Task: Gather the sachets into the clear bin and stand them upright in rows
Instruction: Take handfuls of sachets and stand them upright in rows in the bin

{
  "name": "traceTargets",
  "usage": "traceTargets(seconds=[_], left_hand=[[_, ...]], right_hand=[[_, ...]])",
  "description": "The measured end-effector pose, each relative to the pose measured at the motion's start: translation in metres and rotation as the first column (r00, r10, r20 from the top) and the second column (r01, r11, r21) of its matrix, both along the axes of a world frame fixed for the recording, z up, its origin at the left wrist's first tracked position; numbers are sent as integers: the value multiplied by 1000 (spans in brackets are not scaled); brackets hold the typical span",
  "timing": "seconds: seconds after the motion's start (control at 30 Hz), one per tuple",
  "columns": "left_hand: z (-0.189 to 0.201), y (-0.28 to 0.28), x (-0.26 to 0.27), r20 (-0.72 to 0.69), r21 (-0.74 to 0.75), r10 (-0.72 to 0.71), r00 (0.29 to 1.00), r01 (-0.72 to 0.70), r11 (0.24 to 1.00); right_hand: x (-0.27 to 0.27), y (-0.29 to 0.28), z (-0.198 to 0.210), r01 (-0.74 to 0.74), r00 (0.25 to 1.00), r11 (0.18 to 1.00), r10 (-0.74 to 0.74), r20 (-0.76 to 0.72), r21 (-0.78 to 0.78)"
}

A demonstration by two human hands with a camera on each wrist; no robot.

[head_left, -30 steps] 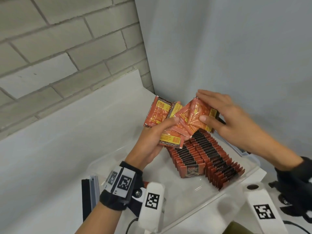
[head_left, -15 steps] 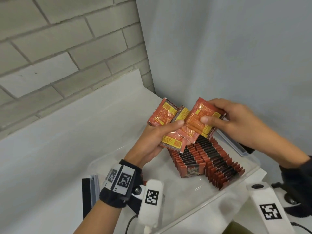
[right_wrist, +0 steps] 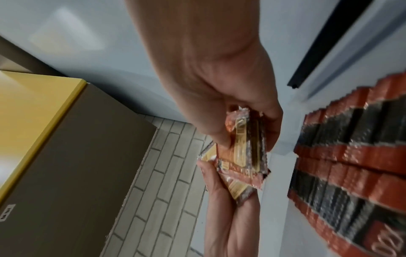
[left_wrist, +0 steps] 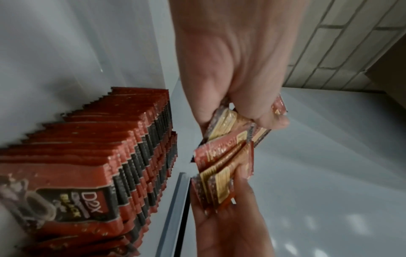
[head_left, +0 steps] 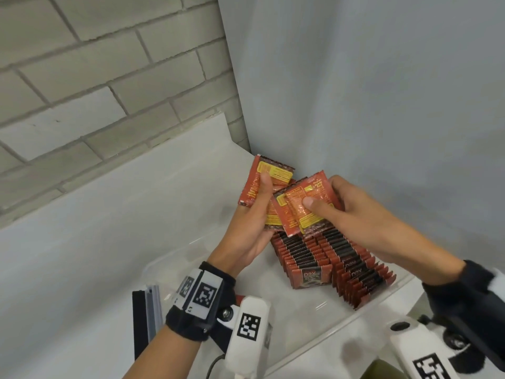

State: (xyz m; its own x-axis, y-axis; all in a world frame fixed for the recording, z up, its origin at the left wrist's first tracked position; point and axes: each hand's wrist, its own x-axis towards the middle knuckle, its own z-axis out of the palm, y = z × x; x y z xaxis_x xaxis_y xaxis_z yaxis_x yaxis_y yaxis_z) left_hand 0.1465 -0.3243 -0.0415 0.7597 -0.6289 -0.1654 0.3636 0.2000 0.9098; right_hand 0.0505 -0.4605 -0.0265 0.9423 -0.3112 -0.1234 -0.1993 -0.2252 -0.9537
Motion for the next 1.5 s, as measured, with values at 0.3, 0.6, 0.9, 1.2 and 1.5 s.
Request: traceTargets(seconds=[0.3,0.6,0.9,1.2,1.5], left_hand=[[-2,1,1,15,5,-58,998,57,998],[-6,6,7,178,92,-170,969,156,983],[-9,10,7,309,253,-370,876,299,920],[-2,10,9,332,139,-254,908,219,966],[2,5,0,214,88,-259,942,246,965]], right_hand=[[2,10,-4,22,1000,984,-23,1,178],[-1,-27,22,26,981,964,27,194,-266],[12,-29,41,-273,941,779,338,11,-564],[9,-25,16,-28,993,997,36,115,-69],[3,7,3,11,996,932,-43,79,362]])
